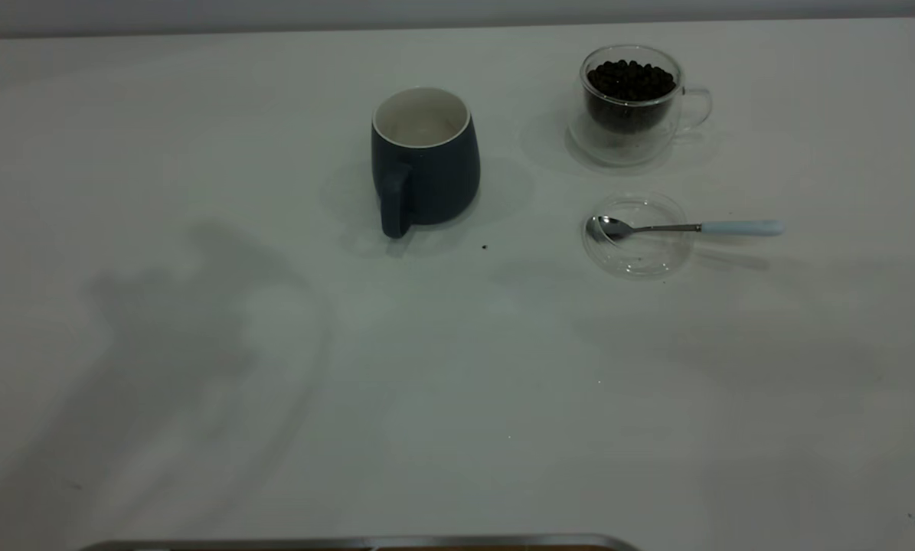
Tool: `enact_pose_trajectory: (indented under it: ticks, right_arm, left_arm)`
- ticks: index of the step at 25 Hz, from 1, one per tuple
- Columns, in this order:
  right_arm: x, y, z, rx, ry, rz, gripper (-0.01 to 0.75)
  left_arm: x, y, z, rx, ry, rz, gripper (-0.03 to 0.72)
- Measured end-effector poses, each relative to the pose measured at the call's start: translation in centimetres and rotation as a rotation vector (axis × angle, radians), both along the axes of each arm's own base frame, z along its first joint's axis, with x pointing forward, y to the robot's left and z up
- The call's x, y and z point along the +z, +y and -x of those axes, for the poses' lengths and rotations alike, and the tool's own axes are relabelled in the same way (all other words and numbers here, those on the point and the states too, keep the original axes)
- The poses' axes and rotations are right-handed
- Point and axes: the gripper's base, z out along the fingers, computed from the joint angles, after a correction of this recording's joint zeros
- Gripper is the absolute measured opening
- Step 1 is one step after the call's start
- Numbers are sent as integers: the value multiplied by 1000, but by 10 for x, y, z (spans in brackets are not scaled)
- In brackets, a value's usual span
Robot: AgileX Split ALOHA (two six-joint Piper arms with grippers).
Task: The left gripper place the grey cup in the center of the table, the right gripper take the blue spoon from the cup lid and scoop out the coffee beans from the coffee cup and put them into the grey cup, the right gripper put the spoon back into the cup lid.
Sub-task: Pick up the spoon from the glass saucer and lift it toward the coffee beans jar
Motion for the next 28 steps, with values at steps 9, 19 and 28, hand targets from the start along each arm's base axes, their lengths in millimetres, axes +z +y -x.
enact_pose_trajectory:
  ticks: [9, 19, 28]
  right_arm:
    - [0, 0, 0, 0, 0, 0, 589]
    - [0, 0, 0, 0, 0, 0, 589]
    - [0, 0, 0, 0, 0, 0, 589]
  left_arm:
    - [68, 50, 101, 61, -259, 173, 567]
    - [-18, 90, 200, 19, -162, 217, 567]
    - [-93, 97, 227, 23, 0, 204, 567]
